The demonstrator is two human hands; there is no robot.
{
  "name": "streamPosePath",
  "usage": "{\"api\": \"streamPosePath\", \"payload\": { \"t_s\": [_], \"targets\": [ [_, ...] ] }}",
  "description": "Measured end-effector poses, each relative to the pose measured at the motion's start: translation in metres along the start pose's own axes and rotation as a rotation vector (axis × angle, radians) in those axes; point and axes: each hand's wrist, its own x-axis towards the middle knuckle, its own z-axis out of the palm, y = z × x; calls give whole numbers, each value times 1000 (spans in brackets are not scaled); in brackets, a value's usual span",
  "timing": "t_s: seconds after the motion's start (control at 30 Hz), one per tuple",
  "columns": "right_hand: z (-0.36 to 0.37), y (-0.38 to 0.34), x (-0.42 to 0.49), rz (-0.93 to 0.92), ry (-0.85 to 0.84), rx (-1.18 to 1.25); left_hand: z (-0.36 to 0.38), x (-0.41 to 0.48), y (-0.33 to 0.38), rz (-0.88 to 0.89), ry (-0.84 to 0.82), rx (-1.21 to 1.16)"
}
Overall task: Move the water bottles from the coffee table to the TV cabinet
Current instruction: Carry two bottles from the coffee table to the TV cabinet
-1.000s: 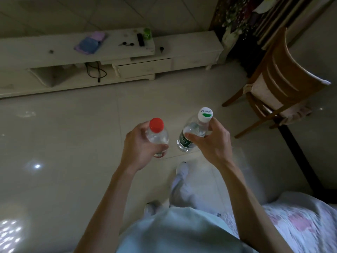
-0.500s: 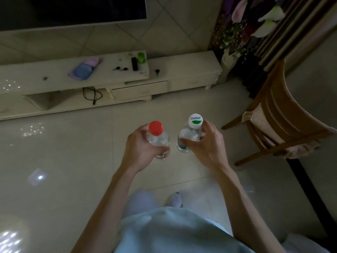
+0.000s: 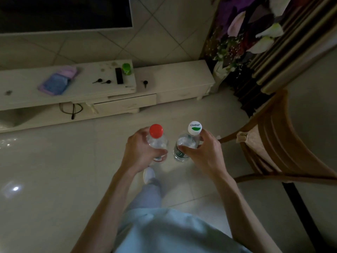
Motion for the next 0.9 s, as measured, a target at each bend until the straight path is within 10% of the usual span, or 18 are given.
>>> {"api": "streamPosePath", "payload": {
  "t_s": [0.9],
  "targets": [
    [-30,-44,327,70,-75,18,22,311,122,3,-38,184]
  ]
}}
